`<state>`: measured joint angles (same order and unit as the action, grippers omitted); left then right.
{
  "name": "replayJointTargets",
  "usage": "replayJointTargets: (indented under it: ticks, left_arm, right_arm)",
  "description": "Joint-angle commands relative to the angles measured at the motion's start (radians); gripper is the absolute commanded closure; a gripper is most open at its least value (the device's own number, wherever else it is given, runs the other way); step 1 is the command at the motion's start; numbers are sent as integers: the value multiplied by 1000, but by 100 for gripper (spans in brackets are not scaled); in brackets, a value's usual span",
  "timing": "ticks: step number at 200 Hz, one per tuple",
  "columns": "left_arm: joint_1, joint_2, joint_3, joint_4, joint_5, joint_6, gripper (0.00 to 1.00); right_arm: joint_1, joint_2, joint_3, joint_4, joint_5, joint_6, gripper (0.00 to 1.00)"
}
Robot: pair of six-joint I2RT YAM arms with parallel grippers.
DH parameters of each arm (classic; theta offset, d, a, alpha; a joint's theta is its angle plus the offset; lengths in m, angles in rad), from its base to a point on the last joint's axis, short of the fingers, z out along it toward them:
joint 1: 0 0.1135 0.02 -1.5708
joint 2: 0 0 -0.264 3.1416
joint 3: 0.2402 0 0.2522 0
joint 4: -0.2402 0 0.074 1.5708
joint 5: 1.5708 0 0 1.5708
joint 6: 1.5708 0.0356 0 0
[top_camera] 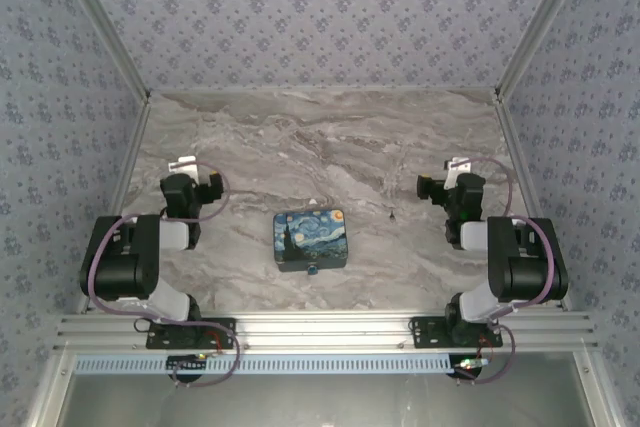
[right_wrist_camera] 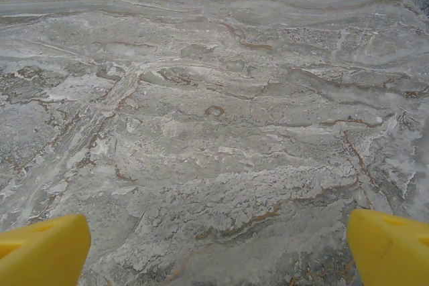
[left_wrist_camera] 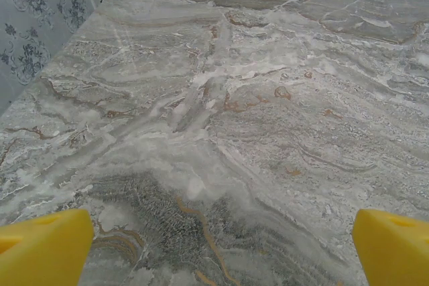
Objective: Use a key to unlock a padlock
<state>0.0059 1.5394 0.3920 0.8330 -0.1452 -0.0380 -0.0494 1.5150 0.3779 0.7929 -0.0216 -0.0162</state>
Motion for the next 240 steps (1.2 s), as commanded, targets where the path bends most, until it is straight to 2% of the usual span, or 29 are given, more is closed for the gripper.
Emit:
replayJointTargets:
  ticks: [1, 140, 176, 188, 206, 240]
  left_arm:
    - [1, -8, 10, -1, 12, -9, 0]
    - [1, -7, 11, -2, 13, -10, 1]
    - [-1, -58, -3, -15, 13, -10, 3]
    - [0, -125, -10, -59, 5, -10, 3]
    - [-2, -255, 16, -206, -4, -18, 4]
    - [-7, -453, 110, -486, 37, -249, 3]
  right_arm:
    - [5, 6, 15, 2, 15, -5, 0]
    - [4, 5, 17, 0, 14, -4, 0]
    - [-16, -9, 18, -11, -50, -4, 0]
    - [-18, -55, 45, -90, -57, 0, 0]
    - [-23, -163, 115, -310, -76, 14, 0]
    - [27, -384, 184, -607, -34, 89, 0]
